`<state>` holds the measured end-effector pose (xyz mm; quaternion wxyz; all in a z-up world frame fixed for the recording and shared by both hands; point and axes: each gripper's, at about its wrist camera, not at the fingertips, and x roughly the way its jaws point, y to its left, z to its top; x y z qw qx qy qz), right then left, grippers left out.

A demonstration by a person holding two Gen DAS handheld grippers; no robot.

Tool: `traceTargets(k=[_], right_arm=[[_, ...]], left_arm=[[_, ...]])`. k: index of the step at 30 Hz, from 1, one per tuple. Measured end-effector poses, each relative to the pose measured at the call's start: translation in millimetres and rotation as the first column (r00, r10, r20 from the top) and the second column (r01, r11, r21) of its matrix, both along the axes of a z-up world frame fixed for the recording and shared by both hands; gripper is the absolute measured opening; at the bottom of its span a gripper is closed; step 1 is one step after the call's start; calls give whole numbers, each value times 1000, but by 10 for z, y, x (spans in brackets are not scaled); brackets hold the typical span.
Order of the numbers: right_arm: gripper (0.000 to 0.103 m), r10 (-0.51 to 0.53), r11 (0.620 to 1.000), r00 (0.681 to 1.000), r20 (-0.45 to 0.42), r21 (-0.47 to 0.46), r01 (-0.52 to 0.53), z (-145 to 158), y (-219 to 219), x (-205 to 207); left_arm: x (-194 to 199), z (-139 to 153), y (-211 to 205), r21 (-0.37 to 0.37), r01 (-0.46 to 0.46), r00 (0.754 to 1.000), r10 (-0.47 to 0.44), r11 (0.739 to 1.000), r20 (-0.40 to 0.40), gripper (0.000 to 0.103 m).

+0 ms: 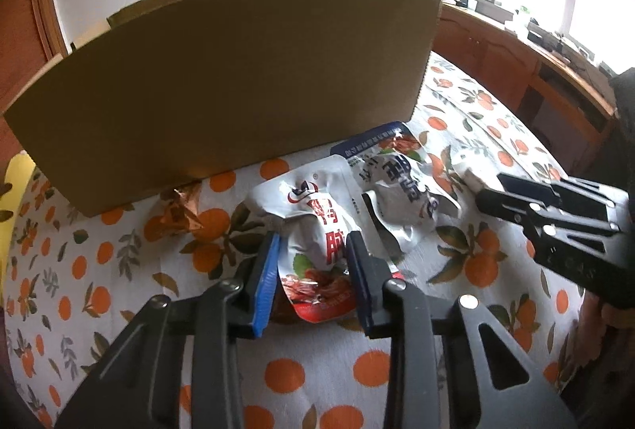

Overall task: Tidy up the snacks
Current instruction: 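Close the left gripper on the duck-neck pack while the right grasps the white pastry, then lift both held snacks and carry them over the cardboard box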

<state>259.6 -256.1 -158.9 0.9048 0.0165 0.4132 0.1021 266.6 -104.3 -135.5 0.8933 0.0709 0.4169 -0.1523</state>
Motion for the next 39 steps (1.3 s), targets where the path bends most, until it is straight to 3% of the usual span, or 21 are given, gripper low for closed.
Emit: traceTargets(k=[14,32,39], right_arm=[[25,6,1000,1000,2,4,-6,1,1,-3],[20,29,1000,999,26,-1,-29,24,40,-35],[20,54,998,995,87,-15,-53,98,82,-129]], left_arm=[[-182,193,37,7,15,998,-15,1000,57,21],[-346,518,142,-39,4,992,1,999,125,21],[-392,639,181,-54,3,988,5,999,153,21]])
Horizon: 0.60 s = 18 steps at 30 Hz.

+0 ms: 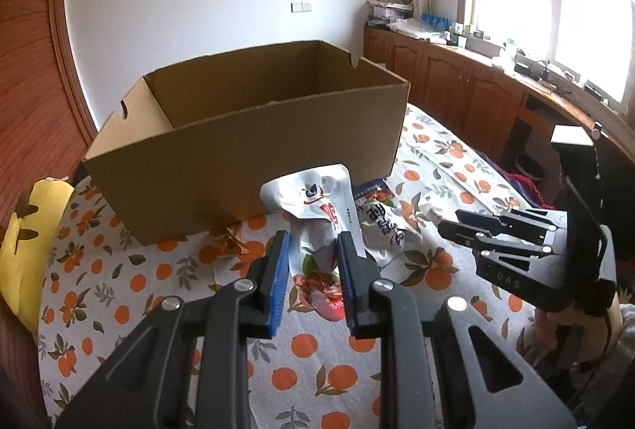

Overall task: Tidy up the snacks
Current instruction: 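Lift both held snacks and carry them over the cardboard box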

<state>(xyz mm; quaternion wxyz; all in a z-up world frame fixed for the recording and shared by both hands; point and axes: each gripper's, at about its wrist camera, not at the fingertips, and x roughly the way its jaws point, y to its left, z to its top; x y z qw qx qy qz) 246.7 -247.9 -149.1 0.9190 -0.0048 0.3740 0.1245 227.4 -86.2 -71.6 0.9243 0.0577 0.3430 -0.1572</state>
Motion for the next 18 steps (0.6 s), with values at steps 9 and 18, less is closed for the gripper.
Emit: traceTargets(k=[9,18], right_arm=[[20,-1,1000,1000,13,15,1,55,-47,-23],[20,0,1000,1000,22,13,-1,62,-50,-41]], left_arm=[[-35,250,165,-43,-14,999,16,999,51,21],[-38,553,363,-60,-28,993,35,998,110,21]])
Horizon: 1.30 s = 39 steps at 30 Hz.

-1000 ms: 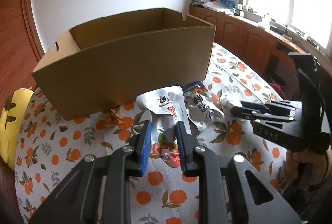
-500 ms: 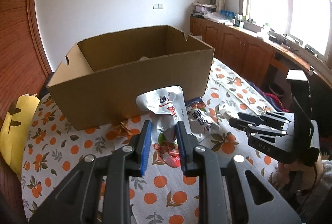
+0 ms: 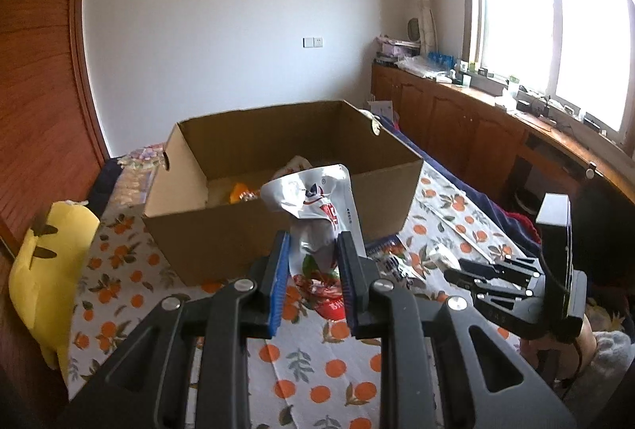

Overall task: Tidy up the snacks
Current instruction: 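Lift both held snacks and carry them over the cardboard box, then open both grippers to drop the duck-neck pack and pastry into the box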

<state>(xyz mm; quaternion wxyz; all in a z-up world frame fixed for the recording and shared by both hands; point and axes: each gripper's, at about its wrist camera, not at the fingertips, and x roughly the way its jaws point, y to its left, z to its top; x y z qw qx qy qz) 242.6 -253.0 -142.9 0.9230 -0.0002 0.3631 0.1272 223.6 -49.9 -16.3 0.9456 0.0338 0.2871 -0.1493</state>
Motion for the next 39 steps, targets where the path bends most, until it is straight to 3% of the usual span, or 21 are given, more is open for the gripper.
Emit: traceTargets(k=[8,15,23,31,39], right_arm=[[20,29,1000,1000,6,-1,-29,131,28,-8],[20,76,997,994,84,21,-78,610,111,65],[20,143,989,976,165,11,-146,1096,360,314],[20,189,982,965,180,-5,-191,1224,645,730],[20,214,977,961,173,-22,-213,1140,902,1099]], left_arm=[[77,50,63,7,-10,1000,10,1000,17,22],[306,103,131,14,-19,999,19,1000,35,22],[824,86,316,-16,-48,998,49,999,26,22],[1221,21,508,-36,-84,996,85,996,16,22],[1462,-145,570,-42,-97,995,97,994,-10,22]])
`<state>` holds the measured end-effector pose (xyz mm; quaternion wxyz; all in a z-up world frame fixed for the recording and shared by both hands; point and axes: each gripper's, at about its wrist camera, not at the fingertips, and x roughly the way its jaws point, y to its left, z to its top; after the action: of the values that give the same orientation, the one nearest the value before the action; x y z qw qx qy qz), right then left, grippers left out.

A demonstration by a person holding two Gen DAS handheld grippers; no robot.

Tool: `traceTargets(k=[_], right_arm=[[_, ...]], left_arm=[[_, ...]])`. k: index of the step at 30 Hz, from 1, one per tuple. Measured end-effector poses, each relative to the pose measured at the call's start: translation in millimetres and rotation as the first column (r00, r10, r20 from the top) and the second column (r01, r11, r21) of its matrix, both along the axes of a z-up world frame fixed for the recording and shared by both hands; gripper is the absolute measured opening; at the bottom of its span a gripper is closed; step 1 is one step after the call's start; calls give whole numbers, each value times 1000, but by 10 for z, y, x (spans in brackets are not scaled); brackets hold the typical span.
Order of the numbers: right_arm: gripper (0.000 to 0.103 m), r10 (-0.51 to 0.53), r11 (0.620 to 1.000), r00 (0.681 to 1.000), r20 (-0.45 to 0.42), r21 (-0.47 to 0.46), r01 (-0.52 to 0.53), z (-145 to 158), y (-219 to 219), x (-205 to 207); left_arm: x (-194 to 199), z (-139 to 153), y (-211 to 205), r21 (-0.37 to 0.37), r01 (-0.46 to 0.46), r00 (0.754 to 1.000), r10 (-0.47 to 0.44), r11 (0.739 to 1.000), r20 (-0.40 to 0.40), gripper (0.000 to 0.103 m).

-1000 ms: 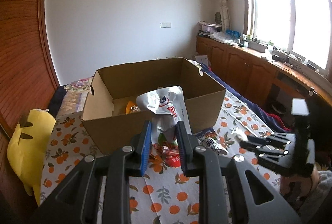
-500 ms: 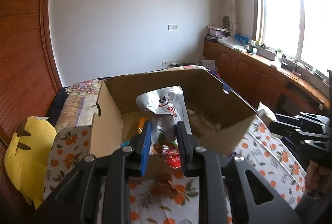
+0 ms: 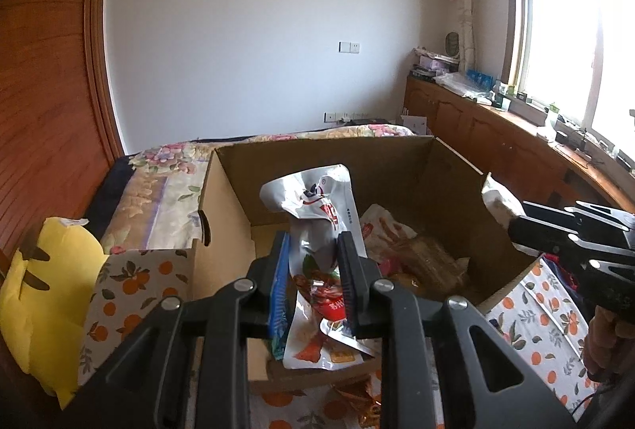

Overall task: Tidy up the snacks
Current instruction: 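Open both grippers to drop the duck-neck pack and pastry into the box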

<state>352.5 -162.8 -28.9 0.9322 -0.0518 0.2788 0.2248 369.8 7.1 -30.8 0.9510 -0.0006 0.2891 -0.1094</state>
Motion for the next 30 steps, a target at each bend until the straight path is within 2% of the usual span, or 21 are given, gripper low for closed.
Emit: traceTargets(k=[10,14,18,20,22,30], right_arm=[[20,-11,1000,998,-57,14,12,-219,34,370],[22,-13,1000,996,-91,18,15,-367,40,388],[24,-26,999,996,-87,21,27,-439,39,364],[39,-29,999,996,-81,18,31,-433,46,353],[48,-38,999,997,-71,14,39,-427,45,338],[48,-53,994,997,-49,98,57,-271,-130,-42]], left_arm=[[147,-232,-76,22,1,999,0,1000,-54,22],[160,-275,-59,22,-3,998,5,1000,-60,25],[141,-319,-33,6,-9,997,10,1000,-80,29],[103,-323,-30,3,-3,996,3,1000,-86,30],[61,-306,-35,-1,6,996,-6,1000,-91,30],[-249,-173,-56,-16,44,997,-45,999,-57,34]])
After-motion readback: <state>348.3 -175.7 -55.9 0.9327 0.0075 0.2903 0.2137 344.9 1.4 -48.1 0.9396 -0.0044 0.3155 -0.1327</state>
